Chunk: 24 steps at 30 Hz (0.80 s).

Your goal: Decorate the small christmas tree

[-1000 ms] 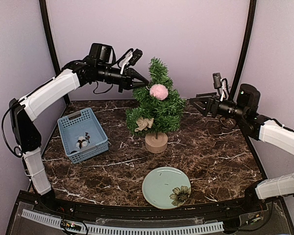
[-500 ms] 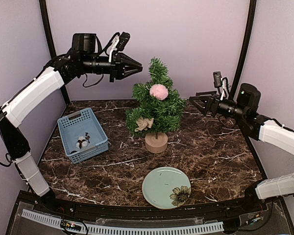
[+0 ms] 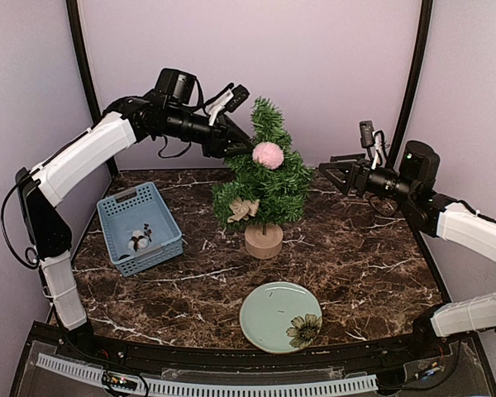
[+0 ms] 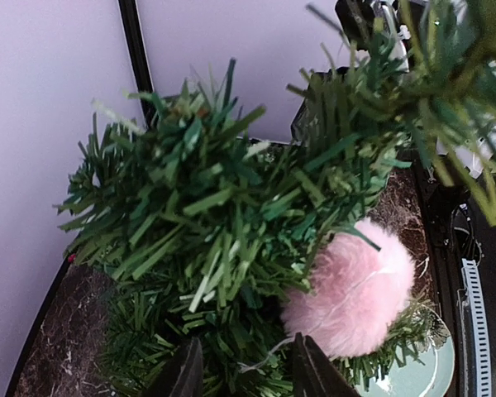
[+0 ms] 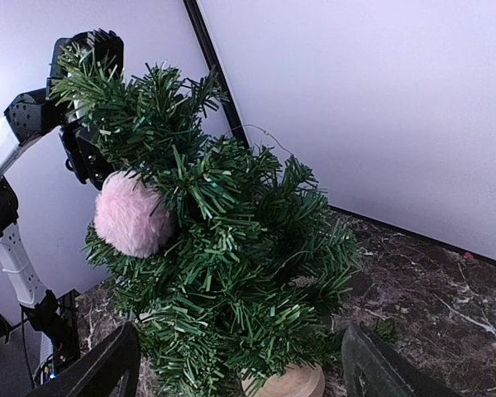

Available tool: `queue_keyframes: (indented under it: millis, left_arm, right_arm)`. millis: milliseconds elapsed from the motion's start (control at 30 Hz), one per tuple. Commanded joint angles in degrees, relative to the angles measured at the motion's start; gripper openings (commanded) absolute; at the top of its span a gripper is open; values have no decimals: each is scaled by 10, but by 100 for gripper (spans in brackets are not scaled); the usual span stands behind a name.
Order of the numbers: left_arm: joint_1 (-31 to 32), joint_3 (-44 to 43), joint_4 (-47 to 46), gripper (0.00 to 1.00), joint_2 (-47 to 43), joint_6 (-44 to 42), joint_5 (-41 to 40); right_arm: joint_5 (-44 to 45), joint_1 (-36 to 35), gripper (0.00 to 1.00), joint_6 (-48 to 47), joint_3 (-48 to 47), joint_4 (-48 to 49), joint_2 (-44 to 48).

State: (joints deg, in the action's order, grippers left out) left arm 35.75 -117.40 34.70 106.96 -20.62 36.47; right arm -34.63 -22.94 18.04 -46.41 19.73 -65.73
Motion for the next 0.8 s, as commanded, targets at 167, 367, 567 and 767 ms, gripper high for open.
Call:
queue_keyframes:
  millis: [167, 367, 567, 767]
  left_arm:
    - [0, -29, 30, 29, 8, -10, -5]
    - [0, -30, 37, 7, 6, -20, 23]
    - [0, -19, 18, 0, -9, -19, 40]
    - [0, 8, -25, 0, -36, -2, 33]
  right_arm:
    - [9, -4, 85, -6, -11, 17, 8]
    - [10, -4, 85, -9, -10, 16, 8]
    - [11, -4, 85, -8, -8, 17, 8]
    - [12, -4, 85, -8, -7, 17, 9]
